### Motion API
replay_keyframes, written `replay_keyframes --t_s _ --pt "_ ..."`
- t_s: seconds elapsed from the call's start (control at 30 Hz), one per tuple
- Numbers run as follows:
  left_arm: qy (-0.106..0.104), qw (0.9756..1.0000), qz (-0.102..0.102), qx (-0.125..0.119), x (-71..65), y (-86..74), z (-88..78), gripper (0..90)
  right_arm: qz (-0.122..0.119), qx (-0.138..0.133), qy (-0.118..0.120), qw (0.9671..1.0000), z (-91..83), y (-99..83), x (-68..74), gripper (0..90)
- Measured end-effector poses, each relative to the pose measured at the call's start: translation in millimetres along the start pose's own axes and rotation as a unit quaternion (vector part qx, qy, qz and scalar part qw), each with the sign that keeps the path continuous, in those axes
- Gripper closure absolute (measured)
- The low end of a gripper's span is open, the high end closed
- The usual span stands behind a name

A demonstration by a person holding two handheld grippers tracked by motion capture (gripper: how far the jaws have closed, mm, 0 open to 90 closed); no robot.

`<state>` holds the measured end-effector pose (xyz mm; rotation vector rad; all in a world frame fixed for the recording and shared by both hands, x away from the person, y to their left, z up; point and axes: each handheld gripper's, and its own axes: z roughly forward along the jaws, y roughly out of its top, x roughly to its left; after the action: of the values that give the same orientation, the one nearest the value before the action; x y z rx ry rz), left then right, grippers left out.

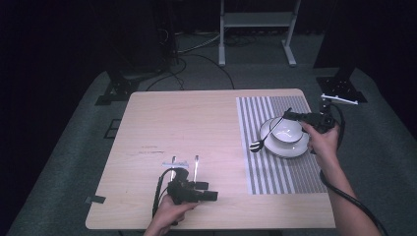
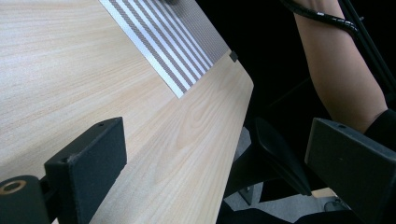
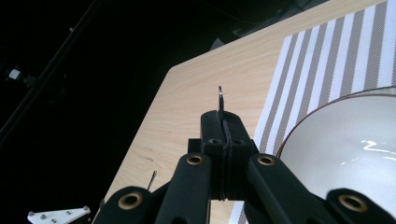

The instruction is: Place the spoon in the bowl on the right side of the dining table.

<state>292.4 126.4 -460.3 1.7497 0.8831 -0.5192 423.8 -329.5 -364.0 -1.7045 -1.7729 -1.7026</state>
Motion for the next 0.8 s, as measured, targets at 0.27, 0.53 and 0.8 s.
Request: replay_keyframes --t_s 0.27,0.53,0.8 --pt "0.0 1.0 0.001 0.0 0.0 0.1 -0.5 3.9 0.008 -0.011 -0.008 0.9999 -7.6 7.6 -3.2 89.3" --pt "-0.001 1.0 0.0 0.001 -0.1 0.2 0.0 3.9 0.027 -0.033 -0.027 0.9987 -22.8 17.7 -14.4 89.3" --pt "-0.001 1.0 -0.001 0.0 0.2 -0.1 0.3 3.9 0.038 -0.051 -0.043 0.9971 -35.2 23.0 -21.7 89.3"
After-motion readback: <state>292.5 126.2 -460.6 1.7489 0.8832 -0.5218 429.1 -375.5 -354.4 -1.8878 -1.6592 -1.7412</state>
